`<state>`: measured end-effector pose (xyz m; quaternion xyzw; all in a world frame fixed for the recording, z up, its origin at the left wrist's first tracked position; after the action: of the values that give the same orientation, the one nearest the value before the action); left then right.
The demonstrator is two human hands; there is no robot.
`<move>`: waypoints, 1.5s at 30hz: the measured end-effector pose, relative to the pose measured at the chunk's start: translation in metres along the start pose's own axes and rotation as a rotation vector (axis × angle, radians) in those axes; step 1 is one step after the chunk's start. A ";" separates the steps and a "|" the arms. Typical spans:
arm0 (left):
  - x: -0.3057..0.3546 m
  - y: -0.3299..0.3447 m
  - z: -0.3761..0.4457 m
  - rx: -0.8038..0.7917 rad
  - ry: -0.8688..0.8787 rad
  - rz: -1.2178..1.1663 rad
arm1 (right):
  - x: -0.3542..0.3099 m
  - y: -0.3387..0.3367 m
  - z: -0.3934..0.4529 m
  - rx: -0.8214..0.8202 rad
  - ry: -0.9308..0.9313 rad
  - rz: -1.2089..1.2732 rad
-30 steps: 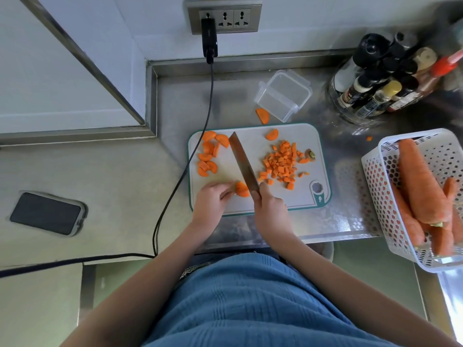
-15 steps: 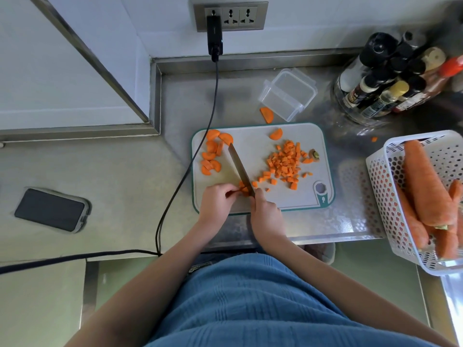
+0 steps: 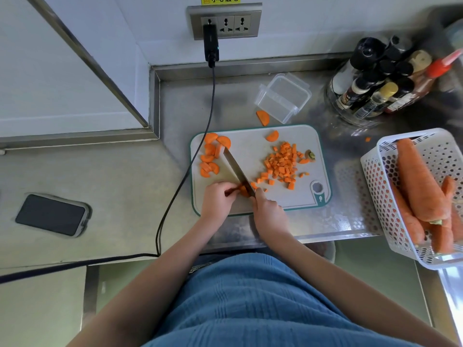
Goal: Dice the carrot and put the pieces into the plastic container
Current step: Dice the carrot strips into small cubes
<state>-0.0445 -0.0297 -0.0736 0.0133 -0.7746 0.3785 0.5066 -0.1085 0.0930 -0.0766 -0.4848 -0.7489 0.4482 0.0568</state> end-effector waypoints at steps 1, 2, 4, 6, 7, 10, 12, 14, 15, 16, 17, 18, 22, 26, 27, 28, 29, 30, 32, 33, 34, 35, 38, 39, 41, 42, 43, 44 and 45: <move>0.000 0.001 0.000 -0.009 0.002 0.007 | 0.001 0.000 0.000 0.003 0.003 -0.012; -0.001 0.002 0.000 -0.019 -0.003 0.009 | 0.001 0.001 0.000 0.008 0.005 -0.023; -0.002 0.005 0.000 -0.041 -0.034 0.001 | 0.000 0.002 0.001 0.019 0.005 -0.033; -0.002 0.009 0.003 -0.076 -0.057 0.018 | -0.001 0.003 0.002 0.018 0.007 -0.040; -0.002 0.012 0.005 -0.093 -0.066 0.029 | -0.001 0.003 0.003 0.013 0.011 -0.040; -0.004 0.014 0.011 -0.105 -0.087 0.031 | -0.001 0.002 0.002 0.008 0.014 -0.019; -0.004 0.015 0.012 -0.118 -0.086 0.027 | -0.002 0.001 0.003 0.012 0.011 -0.019; -0.003 0.020 0.010 -0.152 -0.057 0.043 | -0.004 0.000 0.005 0.016 0.003 -0.014; -0.002 0.023 0.007 -0.161 -0.038 0.049 | -0.005 -0.001 0.005 0.018 -0.003 -0.011; -0.001 0.025 0.005 -0.154 -0.023 0.054 | -0.006 -0.002 0.006 0.022 -0.011 -0.011; 0.000 0.026 0.002 -0.140 -0.020 0.061 | -0.007 -0.002 0.006 0.025 -0.017 -0.010; 0.000 0.025 0.000 -0.123 -0.017 0.065 | -0.007 -0.003 0.006 0.027 -0.021 -0.006; 0.000 0.023 0.001 -0.091 -0.017 0.042 | 0.001 -0.008 0.004 0.025 -0.016 0.017; -0.002 0.023 0.009 -0.045 -0.129 -0.074 | 0.018 -0.029 -0.009 0.137 -0.032 0.188; -0.002 0.028 0.012 -0.061 -0.177 -0.157 | 0.023 -0.034 -0.011 0.166 -0.035 0.235; 0.000 0.034 0.014 -0.091 -0.221 -0.274 | 0.027 -0.038 -0.013 0.190 -0.035 0.268; 0.002 0.041 0.015 -0.123 -0.261 -0.400 | 0.031 -0.041 -0.014 0.210 -0.036 0.278; 0.003 0.046 0.016 -0.145 -0.289 -0.502 | 0.033 -0.043 -0.015 0.222 -0.034 0.263; 0.001 0.046 0.016 -0.147 -0.293 -0.564 | 0.038 -0.045 -0.017 0.224 -0.018 0.181; -0.001 0.041 0.015 -0.130 -0.274 -0.527 | 0.040 -0.046 -0.018 0.219 -0.008 0.132; -0.003 0.032 0.013 -0.098 -0.250 -0.451 | 0.042 -0.046 -0.018 0.209 0.004 0.088; -0.005 0.022 0.011 -0.056 -0.227 -0.358 | 0.044 -0.047 -0.018 0.198 0.014 0.048; 0.005 -0.008 0.001 0.100 -0.134 -0.153 | 0.043 -0.049 -0.017 0.159 0.022 -0.099; 0.013 -0.017 -0.002 0.160 -0.082 -0.094 | 0.042 -0.050 -0.018 0.161 0.010 -0.141; 0.040 -0.031 -0.006 0.251 0.105 0.055 | 0.041 -0.055 -0.018 0.172 0.006 -0.204; 0.058 -0.031 -0.006 0.254 0.234 0.141 | 0.041 -0.057 -0.017 0.170 0.014 -0.235; 0.075 -0.027 -0.007 0.218 0.372 0.223 | 0.039 -0.062 -0.017 0.181 0.019 -0.273; 0.091 -0.017 -0.007 0.149 0.497 0.294 | 0.037 -0.066 -0.018 0.223 0.012 -0.325; 0.102 -0.005 -0.007 0.067 0.588 0.364 | 0.033 -0.071 -0.019 0.290 -0.020 -0.392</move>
<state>-0.0863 0.0081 0.0116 -0.2181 -0.5723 0.4754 0.6316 -0.1635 0.1212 -0.0248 -0.3126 -0.7570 0.5363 0.2041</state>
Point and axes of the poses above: each hand's wrist, its own z-axis towards the middle knuckle, its own y-axis out of the palm, x = y × z, the point moved 9 cm from there along z, towards the middle knuckle, and after that the axes turned 8 degrees about -x, right-handed, at the moved point
